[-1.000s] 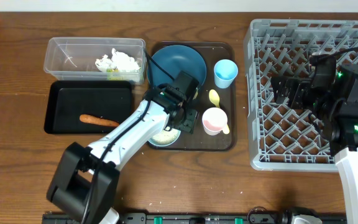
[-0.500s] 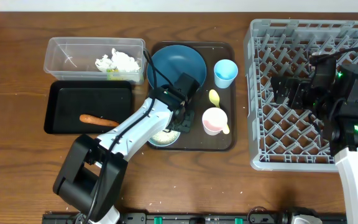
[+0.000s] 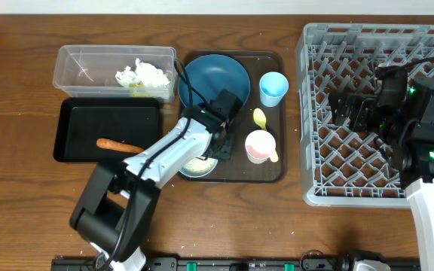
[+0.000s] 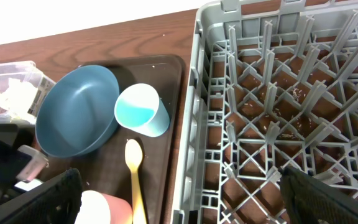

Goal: Sort waste into correct bins and load items into the dishwasher rack
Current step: 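Grasp the rim of the white rice bowl with left gripper, then carry rice bowl over black tray and tip rice out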

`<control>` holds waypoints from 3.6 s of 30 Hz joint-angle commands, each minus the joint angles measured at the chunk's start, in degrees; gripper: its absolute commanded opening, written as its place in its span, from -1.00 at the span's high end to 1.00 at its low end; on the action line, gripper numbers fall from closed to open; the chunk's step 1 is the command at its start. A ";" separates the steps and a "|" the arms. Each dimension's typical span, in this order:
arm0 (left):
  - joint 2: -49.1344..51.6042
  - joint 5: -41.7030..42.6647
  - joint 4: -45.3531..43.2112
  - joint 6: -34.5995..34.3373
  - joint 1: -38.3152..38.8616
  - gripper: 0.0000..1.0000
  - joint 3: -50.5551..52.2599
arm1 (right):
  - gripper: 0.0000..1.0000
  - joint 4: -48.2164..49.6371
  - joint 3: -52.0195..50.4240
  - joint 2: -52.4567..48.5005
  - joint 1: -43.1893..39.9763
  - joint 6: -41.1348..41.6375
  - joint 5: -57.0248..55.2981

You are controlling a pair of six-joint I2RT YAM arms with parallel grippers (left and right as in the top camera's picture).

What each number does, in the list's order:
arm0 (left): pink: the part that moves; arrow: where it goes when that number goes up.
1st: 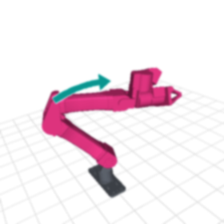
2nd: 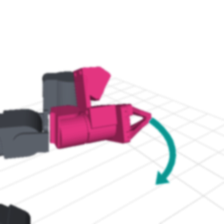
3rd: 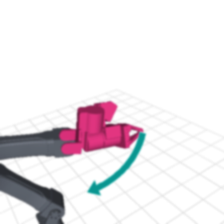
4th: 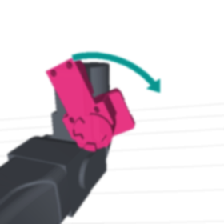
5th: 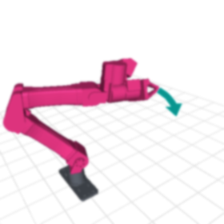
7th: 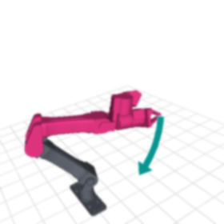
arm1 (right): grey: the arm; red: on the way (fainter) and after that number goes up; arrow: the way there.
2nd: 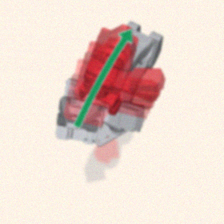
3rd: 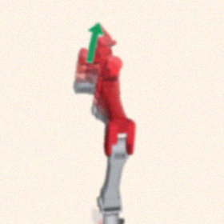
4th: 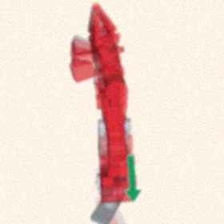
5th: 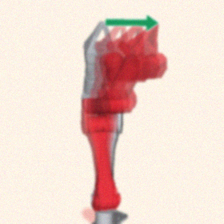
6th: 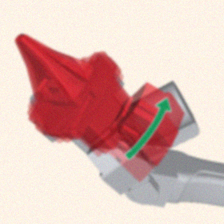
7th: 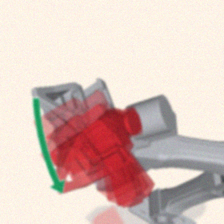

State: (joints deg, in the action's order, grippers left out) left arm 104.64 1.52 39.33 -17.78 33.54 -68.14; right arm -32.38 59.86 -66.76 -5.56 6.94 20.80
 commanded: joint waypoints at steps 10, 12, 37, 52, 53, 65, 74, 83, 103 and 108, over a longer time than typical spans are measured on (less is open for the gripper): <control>1.31 -1.18 0.55 -0.09 -0.02 0.87 0.52 | -0.98 -0.22 1.09 0.00 -0.04 -0.35 0.02; 1.07 -1.16 0.76 -0.09 -0.02 0.88 0.50 | -0.98 -0.22 1.09 0.00 -0.04 -0.35 0.00; -18.51 9.97 15.06 -0.20 -18.73 0.88 -6.93 | -0.98 0.07 1.09 0.00 -0.04 -0.35 0.02; -5.33 53.86 8.24 18.27 -49.37 0.88 -6.08 | -0.98 -0.02 1.09 0.00 -0.04 -0.35 0.02; -3.72 55.98 7.78 18.43 -50.14 0.88 -6.08 | -0.97 -0.02 1.09 0.00 -0.04 -0.35 0.02; 5.66 76.08 7.45 20.79 -56.74 0.88 -6.08 | -0.98 -0.39 1.09 0.00 -0.04 -0.35 0.02; 5.64 82.09 7.74 20.48 -61.20 0.88 -6.08 | -0.99 -0.37 1.09 0.00 -0.04 -0.35 0.02; 5.64 88.61 8.11 17.18 -61.88 0.88 -5.97 | -0.98 -0.37 1.09 0.00 -0.04 -0.35 0.02; 5.01 88.63 11.82 7.82 -66.51 0.88 -5.97 | -0.99 -0.66 1.09 0.00 -0.04 -0.35 0.02; 4.68 88.61 9.27 9.31 -66.99 0.88 -5.97 | -0.98 -0.66 1.09 0.00 -0.04 -0.33 0.04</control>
State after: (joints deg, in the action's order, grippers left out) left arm 110.48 88.60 49.28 -8.62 -32.86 -74.28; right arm -33.12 59.86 -66.76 -5.56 6.94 20.80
